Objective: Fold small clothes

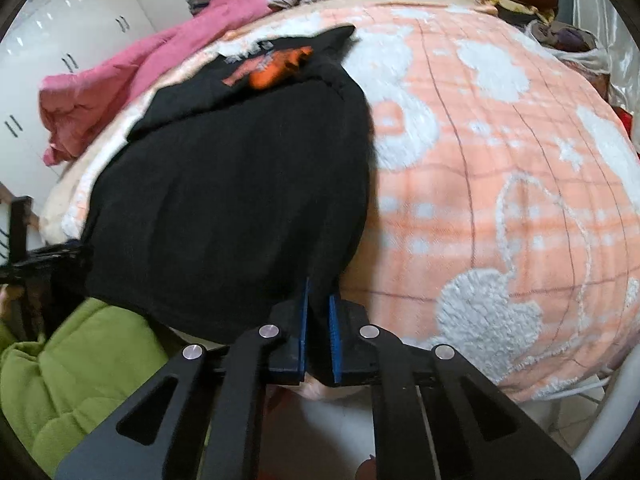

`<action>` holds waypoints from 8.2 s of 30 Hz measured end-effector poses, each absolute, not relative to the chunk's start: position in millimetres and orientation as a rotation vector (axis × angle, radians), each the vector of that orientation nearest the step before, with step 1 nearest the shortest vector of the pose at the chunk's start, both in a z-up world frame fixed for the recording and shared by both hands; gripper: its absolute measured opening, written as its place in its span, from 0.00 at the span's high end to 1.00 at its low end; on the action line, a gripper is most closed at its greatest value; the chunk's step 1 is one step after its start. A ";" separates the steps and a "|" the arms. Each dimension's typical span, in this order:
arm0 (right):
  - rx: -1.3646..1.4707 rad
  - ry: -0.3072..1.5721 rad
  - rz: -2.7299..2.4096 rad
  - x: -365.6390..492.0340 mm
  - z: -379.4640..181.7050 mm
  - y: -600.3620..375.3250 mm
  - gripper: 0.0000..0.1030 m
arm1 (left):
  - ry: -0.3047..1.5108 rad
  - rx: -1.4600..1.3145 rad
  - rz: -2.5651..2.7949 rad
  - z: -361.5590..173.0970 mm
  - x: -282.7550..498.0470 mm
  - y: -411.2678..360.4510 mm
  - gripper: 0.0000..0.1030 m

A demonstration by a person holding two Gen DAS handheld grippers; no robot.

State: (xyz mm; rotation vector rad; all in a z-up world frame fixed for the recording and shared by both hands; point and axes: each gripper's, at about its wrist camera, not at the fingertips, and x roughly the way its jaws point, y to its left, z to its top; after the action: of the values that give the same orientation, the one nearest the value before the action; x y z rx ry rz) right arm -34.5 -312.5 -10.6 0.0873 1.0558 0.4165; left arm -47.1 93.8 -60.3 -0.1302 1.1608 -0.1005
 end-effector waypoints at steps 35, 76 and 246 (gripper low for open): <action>0.338 0.598 0.417 61.0 109.4 -332.3 0.94 | 0.762 -0.258 -0.056 70.3 51.4 119.9 0.96; 0.247 0.688 0.268 163.6 58.5 -295.2 0.54 | 0.758 -0.273 0.088 28.1 126.5 140.5 0.76; 0.006 0.789 0.082 207.0 18.2 -238.5 0.41 | 0.697 -0.279 0.169 4.9 160.8 156.3 0.46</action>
State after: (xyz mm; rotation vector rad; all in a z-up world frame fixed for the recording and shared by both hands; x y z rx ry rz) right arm 207.0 -238.5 18.2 0.0057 0.7887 0.0815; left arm 160.8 156.3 4.9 -0.2788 0.6970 0.1690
